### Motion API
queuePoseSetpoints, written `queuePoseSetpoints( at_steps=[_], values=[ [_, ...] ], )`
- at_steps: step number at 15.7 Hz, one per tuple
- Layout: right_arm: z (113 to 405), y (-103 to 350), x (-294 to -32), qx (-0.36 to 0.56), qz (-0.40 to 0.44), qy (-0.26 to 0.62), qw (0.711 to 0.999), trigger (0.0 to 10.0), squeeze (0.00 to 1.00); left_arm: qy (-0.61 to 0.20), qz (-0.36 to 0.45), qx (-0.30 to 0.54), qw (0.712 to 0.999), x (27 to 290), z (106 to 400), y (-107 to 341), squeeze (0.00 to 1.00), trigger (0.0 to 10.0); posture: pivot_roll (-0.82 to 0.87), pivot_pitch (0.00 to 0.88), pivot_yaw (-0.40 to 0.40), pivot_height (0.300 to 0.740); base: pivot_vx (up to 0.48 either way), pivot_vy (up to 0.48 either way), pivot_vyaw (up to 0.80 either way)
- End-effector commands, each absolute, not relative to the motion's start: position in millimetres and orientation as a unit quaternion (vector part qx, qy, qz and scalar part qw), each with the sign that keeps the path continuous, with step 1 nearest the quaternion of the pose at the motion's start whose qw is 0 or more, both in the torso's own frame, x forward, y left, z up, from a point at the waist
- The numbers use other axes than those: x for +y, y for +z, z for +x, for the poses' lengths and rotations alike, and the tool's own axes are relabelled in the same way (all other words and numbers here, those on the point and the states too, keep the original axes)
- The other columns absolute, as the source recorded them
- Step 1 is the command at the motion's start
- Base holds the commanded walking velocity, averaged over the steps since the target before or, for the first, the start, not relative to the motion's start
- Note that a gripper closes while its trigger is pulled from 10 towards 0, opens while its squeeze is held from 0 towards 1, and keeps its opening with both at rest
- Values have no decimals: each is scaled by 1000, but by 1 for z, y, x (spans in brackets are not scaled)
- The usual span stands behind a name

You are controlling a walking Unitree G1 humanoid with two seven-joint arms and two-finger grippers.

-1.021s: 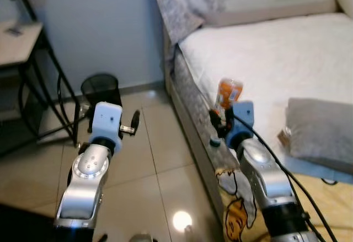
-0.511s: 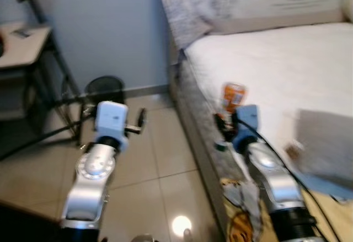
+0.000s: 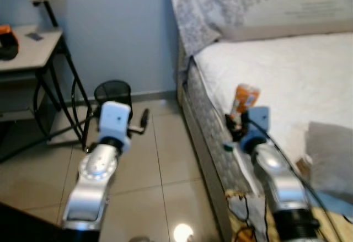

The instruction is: Clean up the room

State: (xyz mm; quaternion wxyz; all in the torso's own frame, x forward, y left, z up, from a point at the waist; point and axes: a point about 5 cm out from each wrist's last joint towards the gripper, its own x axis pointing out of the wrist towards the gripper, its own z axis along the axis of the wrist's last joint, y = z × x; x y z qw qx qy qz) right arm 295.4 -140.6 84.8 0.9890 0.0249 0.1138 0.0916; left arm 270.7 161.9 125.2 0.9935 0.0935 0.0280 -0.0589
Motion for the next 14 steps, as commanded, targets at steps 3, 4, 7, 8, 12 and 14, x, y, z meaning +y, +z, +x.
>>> queuePoseSetpoints(
  at_steps=[3, 4, 7, 8, 12, 14],
  values=[
    [298, 89, -144, 105, 22, 87, 990, 10000, 0, -57, 81, 18, 995, 162, 271, 126, 314, 10000, 105, 12, -1, 740, 281, 0, 0],
    [298, 91, -144, 99, 21, 90, 991, 10000, 0, -57, 79, 16, 995, 162, 270, 126, 314, 10000, 107, 16, -3, 740, 281, 0, 0],
    [294, 90, -147, 91, 18, 101, 991, 10000, 0, -52, 90, 29, 994, 171, 264, 118, 322, 10000, 106, 25, -1, 740, 281, 0, 265],
    [294, 91, -147, 90, 19, 95, 991, 10000, 0, -52, 89, 29, 994, 171, 264, 119, 322, 10000, 106, 27, 1, 740, 285, 0, 794],
    [295, 89, -147, 99, 20, 81, 992, 10000, 0, -56, 88, 27, 994, 169, 265, 119, 337, 10000, 106, 35, 8, 740, 292, 0, 0],
    [294, 86, -148, 106, 13, 78, 991, 10000, 0, -57, 87, 27, 994, 169, 266, 119, 357, 10000, 105, 38, 10, 740, 313, 0, 0]
  ],
)
